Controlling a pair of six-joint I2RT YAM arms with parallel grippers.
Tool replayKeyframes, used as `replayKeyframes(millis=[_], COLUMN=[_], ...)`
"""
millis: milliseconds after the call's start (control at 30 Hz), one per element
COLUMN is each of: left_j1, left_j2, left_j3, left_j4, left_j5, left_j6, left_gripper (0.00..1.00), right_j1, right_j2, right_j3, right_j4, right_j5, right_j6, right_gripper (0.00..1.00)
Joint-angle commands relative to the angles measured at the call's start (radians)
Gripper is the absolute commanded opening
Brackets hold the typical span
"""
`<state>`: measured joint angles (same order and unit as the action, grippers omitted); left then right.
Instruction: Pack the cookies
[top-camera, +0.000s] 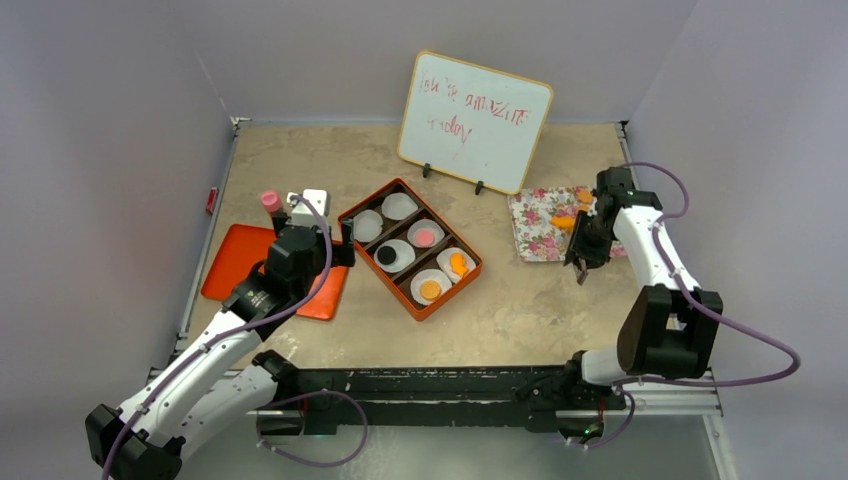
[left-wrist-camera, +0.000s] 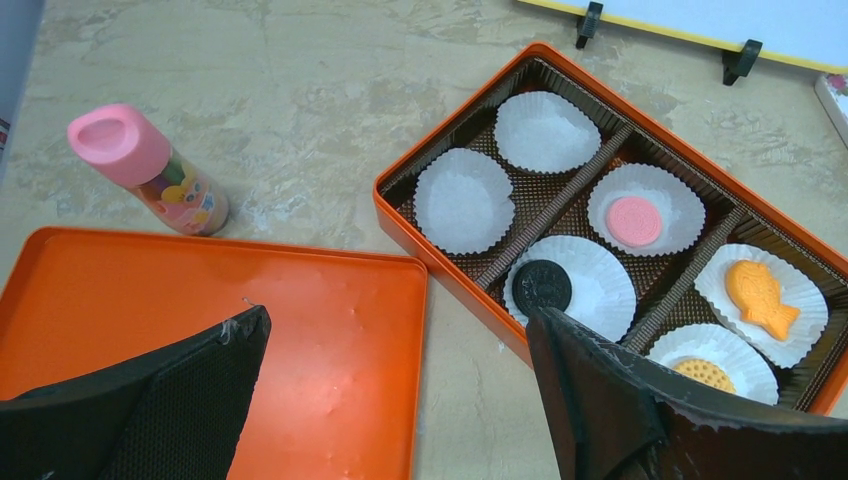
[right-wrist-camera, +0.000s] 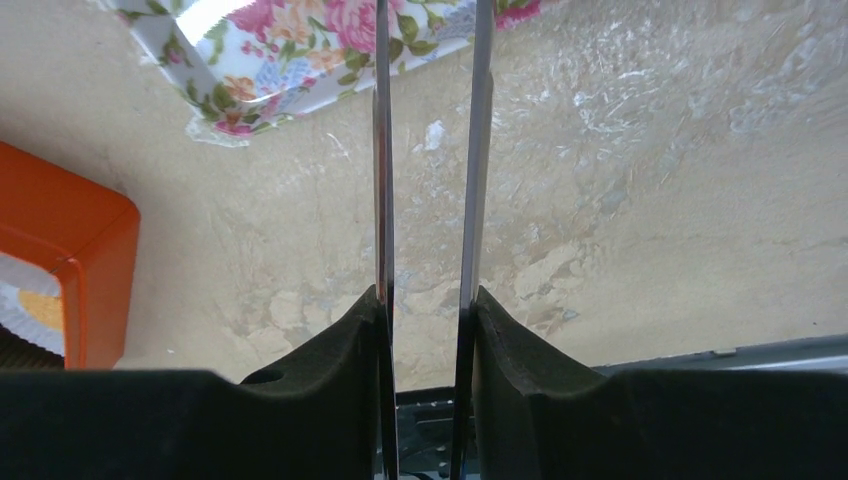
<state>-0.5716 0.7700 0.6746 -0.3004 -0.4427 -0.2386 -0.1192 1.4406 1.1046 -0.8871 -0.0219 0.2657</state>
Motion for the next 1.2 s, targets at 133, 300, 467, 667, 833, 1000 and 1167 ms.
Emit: replayKeyframes(millis=[133, 300, 467, 667, 833, 1000, 1167], left_j1=[0.003, 0.003, 0.003, 0.004, 0.006, 0.006, 0.004], left_j2=[-0.006, -0.002, -0.003, -0.005, -0.007, -0.003, 0.005], left_j3=[-0.003, 0.000, 0.002, 0.004, 0.006, 0.009, 0.013], left_j4=[0.037, 0.033, 0.028, 0.022, 0.012, 0.007, 0.003], left_j5=[-0.039, -0.076, -0.111, -0.153, -0.187, -0.210, -0.211], left_j6=[0.020, 0.008, -0.003, -0.017, -0.027, -0.037, -0.042], left_gripper=[0.99, 0.99, 0.99, 0.99, 1.00, 1.00, 1.00], right_j1=[-0.002, 0.007, 0.048, 0.158, 0.278, 0.385, 0.482], right_j2=[-0.076, -0.083, -0.094, -0.075, -0.041, 0.012, 0.090], right_j3=[0.086, 0.125, 0.179, 0.249, 0.309, 0.376, 0.439], right_j4=[-0.048, -0.060, -0.060, -0.054, -0.017, 0.023, 0.059], right_j5=[-0.081, -0.117, -0.165, -0.132, -0.116, -0.111, -0.102], right_j6=[-0.033, -0.046, -0.052, -0.057, -0.055, -0.045, -0.034], right_gripper=[0.19, 0.18, 0.17, 0.17, 0.17, 0.17, 0.17])
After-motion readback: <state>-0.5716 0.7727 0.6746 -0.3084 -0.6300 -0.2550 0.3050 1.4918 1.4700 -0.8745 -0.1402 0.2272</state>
